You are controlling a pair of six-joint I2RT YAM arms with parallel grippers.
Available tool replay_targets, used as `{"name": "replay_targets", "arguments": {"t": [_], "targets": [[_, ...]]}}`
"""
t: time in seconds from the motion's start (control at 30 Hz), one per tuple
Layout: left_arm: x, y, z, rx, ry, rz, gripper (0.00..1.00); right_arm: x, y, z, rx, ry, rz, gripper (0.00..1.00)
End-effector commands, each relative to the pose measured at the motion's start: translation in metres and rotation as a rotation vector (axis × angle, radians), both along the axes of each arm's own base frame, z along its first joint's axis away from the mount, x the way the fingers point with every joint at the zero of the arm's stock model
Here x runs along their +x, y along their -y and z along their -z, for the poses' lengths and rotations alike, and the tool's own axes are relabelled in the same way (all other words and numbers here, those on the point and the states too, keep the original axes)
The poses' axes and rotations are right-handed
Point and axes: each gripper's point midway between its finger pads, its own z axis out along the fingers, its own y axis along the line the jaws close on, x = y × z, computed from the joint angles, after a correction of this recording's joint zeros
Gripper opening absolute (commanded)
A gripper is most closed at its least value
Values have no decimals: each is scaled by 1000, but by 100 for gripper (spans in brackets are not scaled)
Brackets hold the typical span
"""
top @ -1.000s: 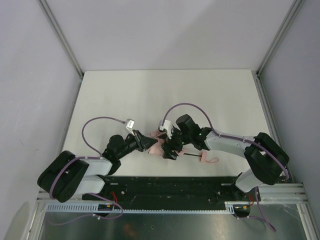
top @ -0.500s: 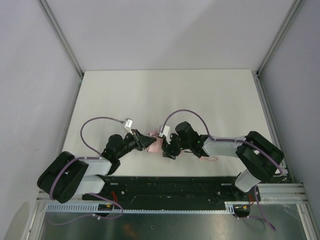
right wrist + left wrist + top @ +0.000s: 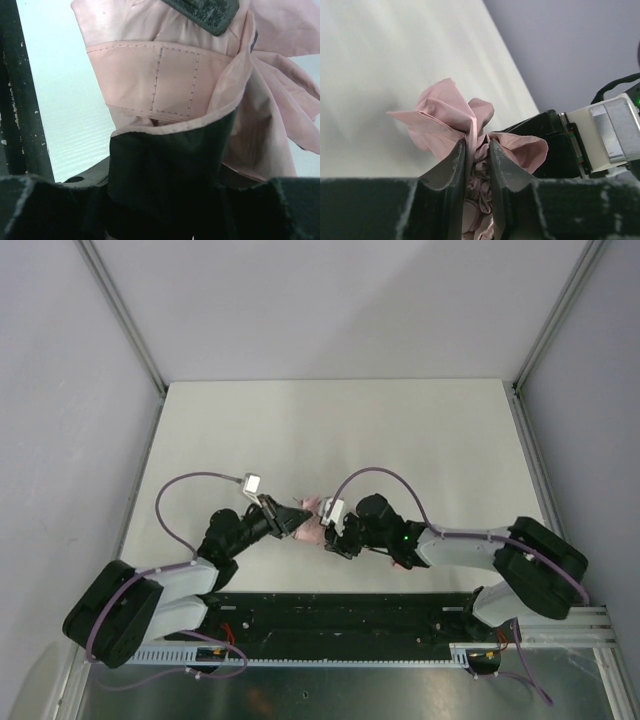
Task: Put away the umbrella
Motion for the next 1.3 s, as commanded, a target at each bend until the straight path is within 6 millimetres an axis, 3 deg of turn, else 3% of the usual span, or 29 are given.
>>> {"name": "replay_targets", "arguments": {"t": [0.0, 0.1, 0.17, 0.23, 0.3, 0.43, 0.63, 0.7, 0.8, 0.9, 1.03, 1.27], "targets": [[-4, 12, -67, -147, 108, 73, 22, 19, 11, -41, 27, 173, 105, 0], [-8, 10, -88, -185, 125, 85, 56, 22, 18, -67, 59, 224, 130, 0], [-11, 6, -105, -203, 157, 93, 84, 25, 24, -83, 87, 222, 158, 0], [-16, 0, -122, -210, 202, 95, 95, 27, 32, -94, 118, 204, 180, 0], [-18, -8, -133, -194, 233, 74, 99, 28, 39, -103, 143, 186, 204, 0], [-21, -25, -158, -129, 319, -8, 96, 32, 50, -118, 192, 142, 261, 0], [-26, -36, -182, 14, 431, -62, 64, 43, 67, -145, 263, 41, 350, 0], [-30, -27, -185, 80, 457, -49, 65, 45, 70, -151, 259, 1, 363, 0], [-42, -4, -190, 184, 510, -23, 75, 47, 71, -158, 245, -45, 381, 0], [-47, 19, -185, 283, 528, -35, 79, 52, 71, -171, 265, -89, 426, 0], [-41, 51, -157, 435, 471, -89, 70, 58, 68, -185, 293, -168, 507, 0], [-16, 57, -123, 625, 438, -275, 60, 62, 69, -203, 360, -297, 634, 0]]}}
